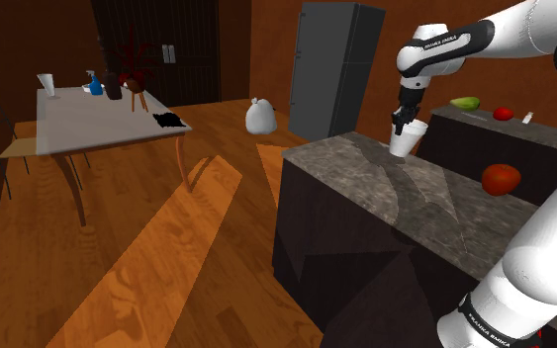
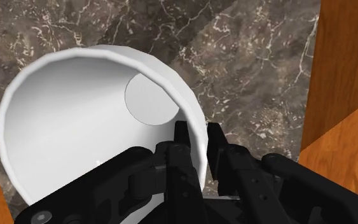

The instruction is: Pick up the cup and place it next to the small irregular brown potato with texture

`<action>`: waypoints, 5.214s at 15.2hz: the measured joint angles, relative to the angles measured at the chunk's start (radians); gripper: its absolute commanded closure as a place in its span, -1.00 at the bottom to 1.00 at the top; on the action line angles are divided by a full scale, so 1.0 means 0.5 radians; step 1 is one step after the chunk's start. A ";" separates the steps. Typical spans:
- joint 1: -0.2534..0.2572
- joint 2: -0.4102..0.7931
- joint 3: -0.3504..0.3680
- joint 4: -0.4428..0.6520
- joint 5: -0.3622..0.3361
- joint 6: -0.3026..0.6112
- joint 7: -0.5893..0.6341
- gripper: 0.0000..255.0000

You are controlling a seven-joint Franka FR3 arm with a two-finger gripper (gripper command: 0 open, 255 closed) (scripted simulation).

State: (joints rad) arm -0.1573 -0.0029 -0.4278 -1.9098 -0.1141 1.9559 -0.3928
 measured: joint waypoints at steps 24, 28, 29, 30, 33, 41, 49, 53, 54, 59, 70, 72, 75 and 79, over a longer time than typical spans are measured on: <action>-0.105 -0.652 -0.032 -0.250 -0.265 -0.341 -0.087 1.00; -0.190 -0.902 -0.064 -0.432 -0.373 -0.379 -0.160 1.00; -0.215 -0.972 -0.068 -0.483 -0.403 -0.392 -0.176 1.00; -0.238 -1.021 -0.084 -0.522 -0.428 -0.392 -0.201 1.00; -0.312 -1.197 -0.105 -0.631 -0.503 -0.442 -0.263 1.00; -0.524 -1.576 -0.238 -0.804 -0.710 -0.572 -0.523 1.00; -0.757 -1.924 -0.371 -0.867 -0.917 -0.766 -0.839 1.00; -0.851 -2.031 -0.473 -0.833 -1.026 -0.841 -1.024 1.00; -0.869 -2.048 -0.498 -0.814 -1.051 -0.860 -1.071 1.00; -0.954 -2.131 -0.639 -0.719 -1.186 -0.934 -1.308 1.00; -1.028 -2.233 -0.849 -0.882 -1.376 -0.793 -1.397 1.00; -1.039 -2.249 -0.876 -0.930 -1.403 -0.759 -1.389 1.00; -1.050 -2.265 -0.926 -0.997 -1.447 -0.702 -1.374 1.00; -1.071 -2.289 -0.995 -1.087 -1.511 -0.627 -1.359 1.00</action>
State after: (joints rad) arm -0.6928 -1.1472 -0.9254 -2.4532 -0.8696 1.6424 -1.0722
